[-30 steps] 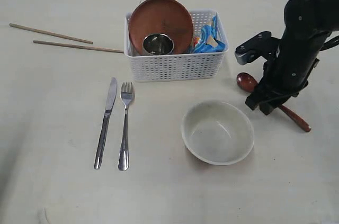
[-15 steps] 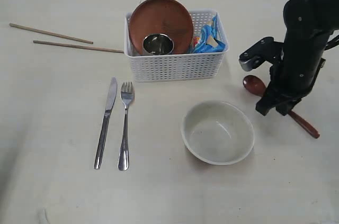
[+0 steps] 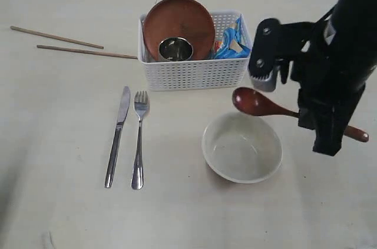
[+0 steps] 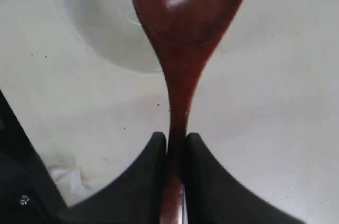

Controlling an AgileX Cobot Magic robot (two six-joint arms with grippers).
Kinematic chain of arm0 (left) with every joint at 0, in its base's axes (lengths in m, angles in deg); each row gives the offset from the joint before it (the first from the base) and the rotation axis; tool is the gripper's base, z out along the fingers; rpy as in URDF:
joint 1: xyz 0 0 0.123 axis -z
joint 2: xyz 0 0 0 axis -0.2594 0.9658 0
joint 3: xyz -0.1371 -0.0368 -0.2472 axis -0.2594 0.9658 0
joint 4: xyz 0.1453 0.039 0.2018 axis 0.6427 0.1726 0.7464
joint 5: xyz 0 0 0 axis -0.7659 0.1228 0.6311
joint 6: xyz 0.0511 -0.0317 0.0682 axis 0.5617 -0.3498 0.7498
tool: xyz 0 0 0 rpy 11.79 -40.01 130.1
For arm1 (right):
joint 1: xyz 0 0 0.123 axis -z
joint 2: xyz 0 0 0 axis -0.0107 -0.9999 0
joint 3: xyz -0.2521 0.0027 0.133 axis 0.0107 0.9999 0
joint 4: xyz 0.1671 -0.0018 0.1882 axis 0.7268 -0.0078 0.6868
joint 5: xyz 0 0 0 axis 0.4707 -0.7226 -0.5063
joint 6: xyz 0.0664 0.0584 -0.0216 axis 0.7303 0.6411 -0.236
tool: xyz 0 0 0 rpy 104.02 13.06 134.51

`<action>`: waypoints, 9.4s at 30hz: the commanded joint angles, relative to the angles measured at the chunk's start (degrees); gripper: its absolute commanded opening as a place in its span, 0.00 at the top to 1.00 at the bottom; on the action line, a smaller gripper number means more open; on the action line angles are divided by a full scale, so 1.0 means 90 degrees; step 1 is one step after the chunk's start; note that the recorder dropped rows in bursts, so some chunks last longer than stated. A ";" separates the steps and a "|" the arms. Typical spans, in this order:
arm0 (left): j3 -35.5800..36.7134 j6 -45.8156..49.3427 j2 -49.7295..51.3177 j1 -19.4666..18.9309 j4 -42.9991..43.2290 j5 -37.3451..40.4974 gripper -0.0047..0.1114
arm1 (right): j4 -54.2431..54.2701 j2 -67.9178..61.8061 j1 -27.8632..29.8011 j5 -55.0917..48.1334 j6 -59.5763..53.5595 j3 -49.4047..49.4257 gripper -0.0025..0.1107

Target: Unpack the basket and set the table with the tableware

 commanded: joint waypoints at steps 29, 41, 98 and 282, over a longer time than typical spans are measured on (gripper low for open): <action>0.0010 0.0001 -0.0042 -0.0017 -0.0013 -0.0052 0.96 | -0.1804 -0.1993 -0.1611 -0.0040 0.0719 0.0000 0.83; 0.0010 0.0001 -0.0042 -0.0017 -0.0013 -0.0052 0.96 | -0.2361 -0.1923 -0.1611 -0.0040 0.1565 -0.0011 0.57; 0.0010 0.0001 -0.0042 -0.0017 -0.0013 -0.0052 0.96 | -0.7014 0.4249 -0.5614 -0.0040 1.1857 -0.0498 0.80; 0.0010 0.0001 -0.0042 -0.0017 -0.0013 -0.0052 0.96 | 0.0406 -0.5652 0.0199 -0.0040 0.5544 -0.9253 0.98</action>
